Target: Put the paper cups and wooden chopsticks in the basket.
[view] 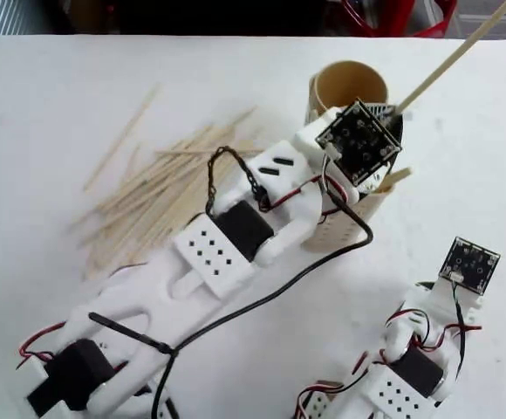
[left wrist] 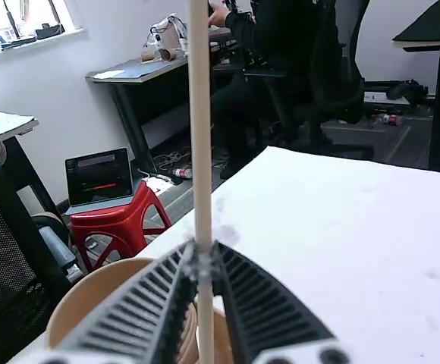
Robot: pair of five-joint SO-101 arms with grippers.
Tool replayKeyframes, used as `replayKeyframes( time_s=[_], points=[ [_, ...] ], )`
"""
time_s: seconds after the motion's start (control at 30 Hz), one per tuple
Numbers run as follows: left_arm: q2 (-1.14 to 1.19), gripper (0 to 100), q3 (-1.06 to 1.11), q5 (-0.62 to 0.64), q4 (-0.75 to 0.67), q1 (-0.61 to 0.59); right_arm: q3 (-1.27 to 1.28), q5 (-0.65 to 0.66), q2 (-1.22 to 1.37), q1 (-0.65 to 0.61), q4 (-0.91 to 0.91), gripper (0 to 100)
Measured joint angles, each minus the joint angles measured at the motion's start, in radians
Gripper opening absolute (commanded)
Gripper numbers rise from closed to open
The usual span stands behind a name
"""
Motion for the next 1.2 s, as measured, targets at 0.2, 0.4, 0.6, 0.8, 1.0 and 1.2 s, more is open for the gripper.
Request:
replayKeyframes(
  time_s=[0.2,0.4,0.6,0.8,1.0,1.2],
  points=[
    [0.002,5,0.0,0.0,0.0,0.0,0.0,0.0,0.0,0.0,0.0,2.1],
    [0.002,9,0.0,0.0,0.003,0.0,0.0,0.0,0.0,0.0,0.0,2.1],
    [0.002,9,0.0,0.0,0.015,-0.005,0.0,0.0,0.0,0.0,0.0,2.1],
    [0.002,9,-0.017,0.0,0.075,-0.066,0.0,0.0,0.0,0.0,0.0,2.1],
    [-0.146,9,-0.087,0.0,0.328,-0.239,0.0,0.0,0.0,0.0,0.0,2.1],
    [-0.442,9,-0.006,0.0,0.643,-0.554,0.0,0.0,0.0,0.0,0.0,2.4]
  ],
)
